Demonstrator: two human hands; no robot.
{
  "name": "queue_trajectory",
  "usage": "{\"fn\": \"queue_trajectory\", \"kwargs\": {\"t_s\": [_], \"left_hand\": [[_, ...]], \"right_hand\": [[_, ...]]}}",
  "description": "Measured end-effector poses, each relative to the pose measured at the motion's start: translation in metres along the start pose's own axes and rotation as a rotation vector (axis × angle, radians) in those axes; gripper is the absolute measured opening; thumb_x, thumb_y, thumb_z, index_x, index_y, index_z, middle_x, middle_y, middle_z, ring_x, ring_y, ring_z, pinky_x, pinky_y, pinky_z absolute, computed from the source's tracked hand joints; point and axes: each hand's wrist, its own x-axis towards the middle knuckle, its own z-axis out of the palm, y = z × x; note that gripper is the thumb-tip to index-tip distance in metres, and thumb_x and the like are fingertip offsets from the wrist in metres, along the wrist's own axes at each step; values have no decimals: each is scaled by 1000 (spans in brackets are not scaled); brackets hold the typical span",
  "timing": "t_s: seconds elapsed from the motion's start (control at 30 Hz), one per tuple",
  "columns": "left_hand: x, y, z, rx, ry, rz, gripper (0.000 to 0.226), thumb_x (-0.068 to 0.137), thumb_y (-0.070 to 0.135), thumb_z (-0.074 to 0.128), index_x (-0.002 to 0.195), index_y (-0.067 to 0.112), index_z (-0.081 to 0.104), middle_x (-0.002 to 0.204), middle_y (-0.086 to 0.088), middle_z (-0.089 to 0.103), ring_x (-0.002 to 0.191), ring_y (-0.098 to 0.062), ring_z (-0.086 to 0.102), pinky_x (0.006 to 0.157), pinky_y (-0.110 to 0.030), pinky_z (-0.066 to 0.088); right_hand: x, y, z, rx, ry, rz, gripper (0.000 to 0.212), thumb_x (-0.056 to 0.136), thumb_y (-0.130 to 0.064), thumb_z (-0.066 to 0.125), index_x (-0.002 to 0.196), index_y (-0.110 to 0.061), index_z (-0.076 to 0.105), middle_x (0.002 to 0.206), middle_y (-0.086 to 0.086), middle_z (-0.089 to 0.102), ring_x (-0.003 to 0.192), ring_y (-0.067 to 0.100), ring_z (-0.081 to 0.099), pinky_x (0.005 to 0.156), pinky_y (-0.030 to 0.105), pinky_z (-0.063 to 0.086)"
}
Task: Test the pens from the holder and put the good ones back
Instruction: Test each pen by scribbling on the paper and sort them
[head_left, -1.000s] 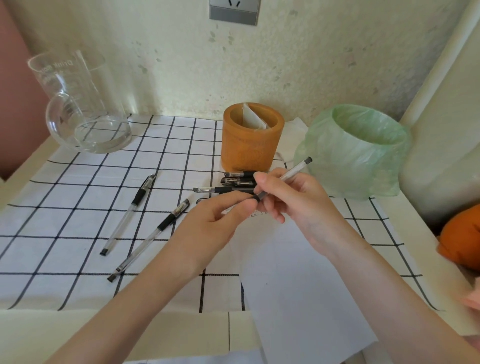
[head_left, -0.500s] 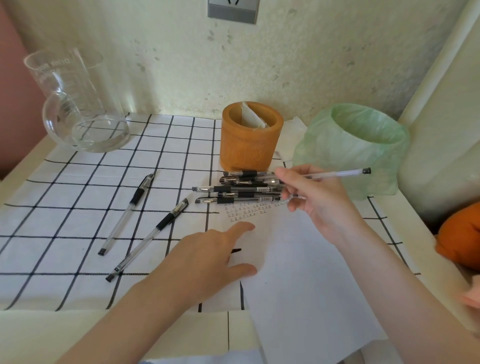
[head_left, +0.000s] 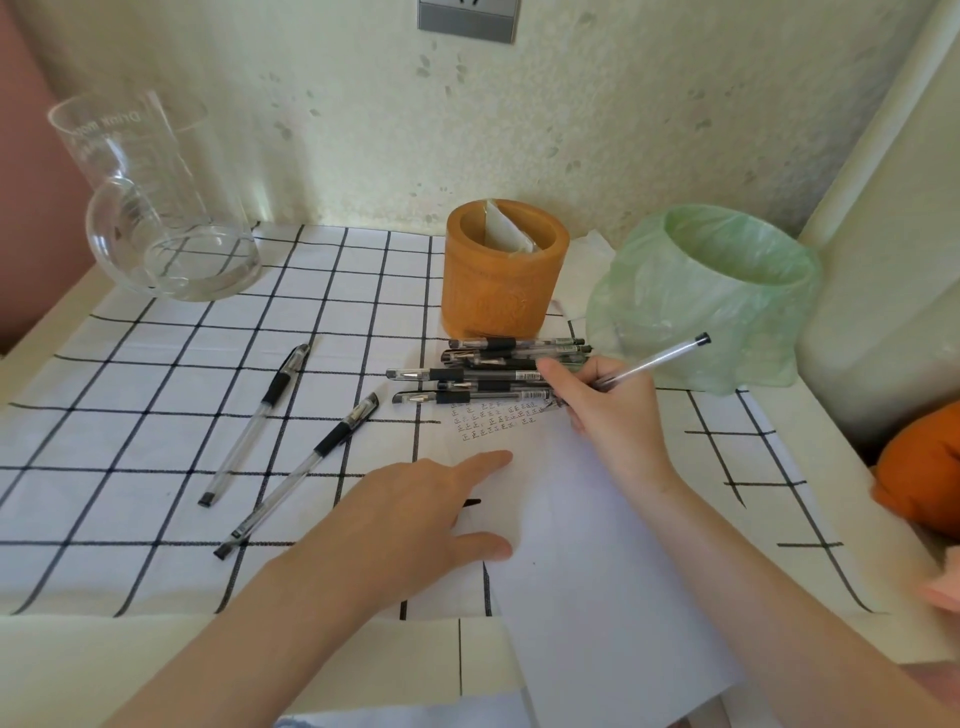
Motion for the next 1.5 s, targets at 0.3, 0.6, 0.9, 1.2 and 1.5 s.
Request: {"fn": "queue_trajectory", "kwargs": {"t_s": [0.3,0.6,0.9,1.2,1.5], "left_hand": [[0,0,-1,-6,-1,5,70,80,63,51,139,52,14,70,12,41,74,-12,45,65,-25,35],[2,-1,1,4,-9,5,72,79,64,51,139,52,13,70,11,44,72,-12,47,62,-26,35],[2,0,0,-1,-20,2,71,80,63,52,139,52,14,69,11,44,70,-11,47,60,-25,37],[3,-1,1,-3,-7,-9,72,78,63,53,138,52,15,70,11,44,72,-12,47,62,-25,36],[3,0,1,-14,-11,-13,71,79,62,53,138,52,15,69,12,40,72,-12,44,62,-26,34]], "right_hand": [[0,11,6,-59,56,-84,40,88,-12,62,54,-11,41,47,1,35,42,5,28,42,16,25],[1,14,7,-76,19,-119,39,87,-11,64,55,-10,43,44,-9,33,45,4,29,45,15,25],[3,17,7,-116,45,-137,39,86,-9,63,54,-12,40,40,-11,34,43,4,29,44,13,24],[1,13,8,-114,32,-148,39,84,-3,61,54,-11,37,48,-3,30,45,4,26,44,14,23],[2,14,8,-130,46,-162,41,85,-5,61,53,-13,36,42,-10,30,43,5,28,43,14,23]]}}
